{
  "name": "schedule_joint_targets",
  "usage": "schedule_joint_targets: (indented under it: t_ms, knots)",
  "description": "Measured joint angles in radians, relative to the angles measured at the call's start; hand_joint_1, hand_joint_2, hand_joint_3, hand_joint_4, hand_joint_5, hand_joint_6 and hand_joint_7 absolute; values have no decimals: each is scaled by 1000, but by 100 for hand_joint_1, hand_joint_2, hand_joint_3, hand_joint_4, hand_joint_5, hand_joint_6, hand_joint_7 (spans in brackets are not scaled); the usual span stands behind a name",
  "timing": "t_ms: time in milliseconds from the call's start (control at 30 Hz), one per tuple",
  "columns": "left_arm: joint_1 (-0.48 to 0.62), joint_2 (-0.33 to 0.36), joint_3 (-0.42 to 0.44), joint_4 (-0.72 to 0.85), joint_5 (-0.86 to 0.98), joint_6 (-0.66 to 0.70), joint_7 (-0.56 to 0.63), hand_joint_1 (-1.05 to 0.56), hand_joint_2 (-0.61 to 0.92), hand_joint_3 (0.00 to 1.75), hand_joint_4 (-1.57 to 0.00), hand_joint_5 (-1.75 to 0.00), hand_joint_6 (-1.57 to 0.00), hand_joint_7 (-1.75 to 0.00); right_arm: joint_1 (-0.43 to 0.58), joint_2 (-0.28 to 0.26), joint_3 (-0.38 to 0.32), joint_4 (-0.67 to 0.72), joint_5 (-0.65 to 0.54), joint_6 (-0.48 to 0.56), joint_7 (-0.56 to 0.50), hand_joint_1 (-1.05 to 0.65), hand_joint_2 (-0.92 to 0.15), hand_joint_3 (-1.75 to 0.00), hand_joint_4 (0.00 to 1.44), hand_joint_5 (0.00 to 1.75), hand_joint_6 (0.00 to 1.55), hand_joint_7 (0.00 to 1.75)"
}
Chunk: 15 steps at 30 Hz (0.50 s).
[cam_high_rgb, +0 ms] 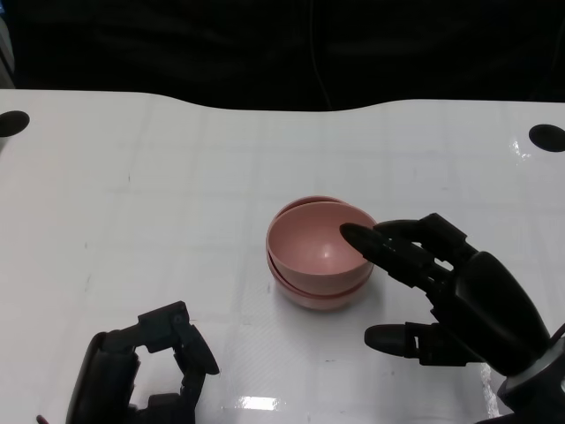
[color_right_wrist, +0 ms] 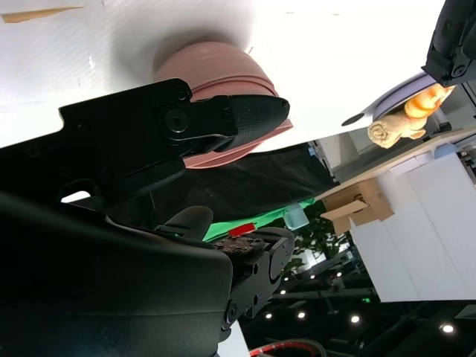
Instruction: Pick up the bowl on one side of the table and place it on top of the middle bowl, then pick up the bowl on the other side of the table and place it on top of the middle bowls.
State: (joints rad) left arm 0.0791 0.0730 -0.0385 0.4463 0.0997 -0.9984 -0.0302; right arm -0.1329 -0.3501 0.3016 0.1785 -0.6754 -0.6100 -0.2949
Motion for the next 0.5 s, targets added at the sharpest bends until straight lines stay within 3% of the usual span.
schedule_joint_targets:
  t_ms: [33, 67, 133, 233, 500]
  knots:
    - [0, 0, 0, 0, 0, 0, 0, -7, 41, 131, -87, -171, -86, -146, 0, 0, -1, 0, 0, 0, 0, -53, -92, -28, 0, 73, 30, 6]
    - [-3, -1, -2, 0, 3, 0, 0, -7, 41, 131, -87, -171, -87, -145, 23, 4, -17, 0, 15, -25, -14, -18, -71, -56, 50, 89, 72, 30]
    - [-1, -3, 0, -2, 10, 0, 0, -6, 41, 131, -87, -170, -87, -145, 128, 29, -67, -11, 94, -146, -105, 2, -43, -102, 79, 96, 94, 47]
    - [3, -3, 2, -2, 14, 0, 1, -6, 41, 131, -87, -170, -87, -145, 264, 48, -103, 0, 130, -245, -158, 7, -36, -114, 86, 97, 99, 51]
    - [4, -9, 2, -6, 20, 0, 1, -6, 41, 131, -88, -170, -87, -144, 267, 79, -146, 5, 131, -289, -153, 7, -34, -117, 87, 97, 99, 52]
